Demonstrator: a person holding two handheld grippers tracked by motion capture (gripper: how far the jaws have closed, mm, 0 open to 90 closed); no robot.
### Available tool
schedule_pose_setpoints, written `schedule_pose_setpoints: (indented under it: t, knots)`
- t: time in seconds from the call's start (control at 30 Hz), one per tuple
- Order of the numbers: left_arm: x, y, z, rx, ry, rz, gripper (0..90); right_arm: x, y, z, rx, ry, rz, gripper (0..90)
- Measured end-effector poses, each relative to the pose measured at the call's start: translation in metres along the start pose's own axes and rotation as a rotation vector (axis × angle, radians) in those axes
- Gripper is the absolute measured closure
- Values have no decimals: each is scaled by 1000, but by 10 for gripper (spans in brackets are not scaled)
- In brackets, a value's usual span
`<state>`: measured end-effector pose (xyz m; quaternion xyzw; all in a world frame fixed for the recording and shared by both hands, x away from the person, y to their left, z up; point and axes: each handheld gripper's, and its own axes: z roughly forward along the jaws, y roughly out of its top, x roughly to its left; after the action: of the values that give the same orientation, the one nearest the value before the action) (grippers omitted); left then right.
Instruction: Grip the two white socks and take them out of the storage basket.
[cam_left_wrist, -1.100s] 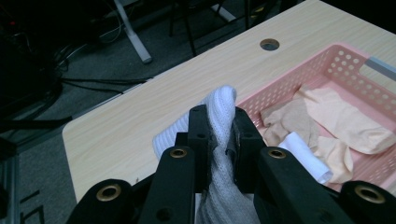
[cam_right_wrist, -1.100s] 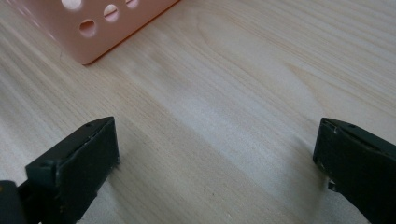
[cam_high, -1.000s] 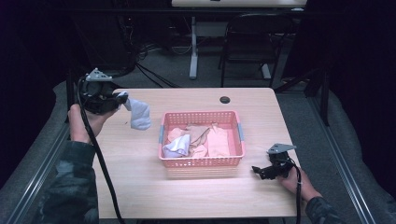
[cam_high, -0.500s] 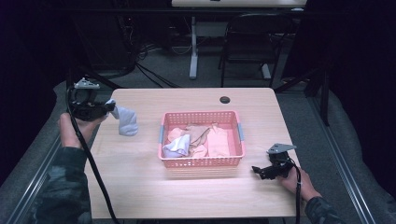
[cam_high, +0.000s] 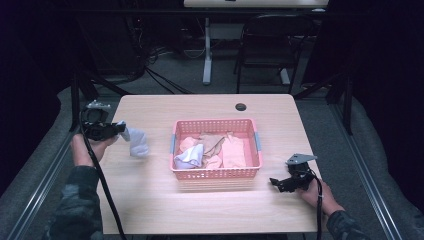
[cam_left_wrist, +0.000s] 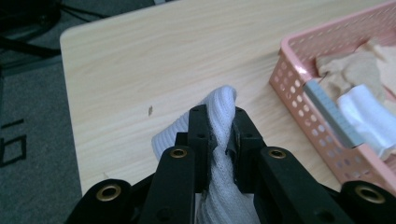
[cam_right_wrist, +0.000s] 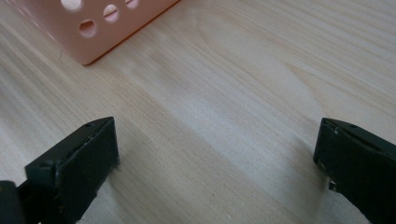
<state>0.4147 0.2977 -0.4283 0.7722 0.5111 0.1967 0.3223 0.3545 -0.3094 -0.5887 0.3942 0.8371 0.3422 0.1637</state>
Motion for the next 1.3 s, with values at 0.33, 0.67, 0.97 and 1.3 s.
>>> schedule_pose_setpoints:
  t: [0.33,0.67,0.97,1.3]
  knots:
    - [6,-25,38,81,-38,-60,812,0,0,0,-2,2,1,0]
    - [10,-46,69,146,-71,-126,811,0,0,0,-1,2,0,0]
    - [17,-59,87,193,-78,-179,783,0,0,0,-1,2,1,0]
    - [11,-49,62,135,-26,-163,244,0,0,0,-5,2,4,0]
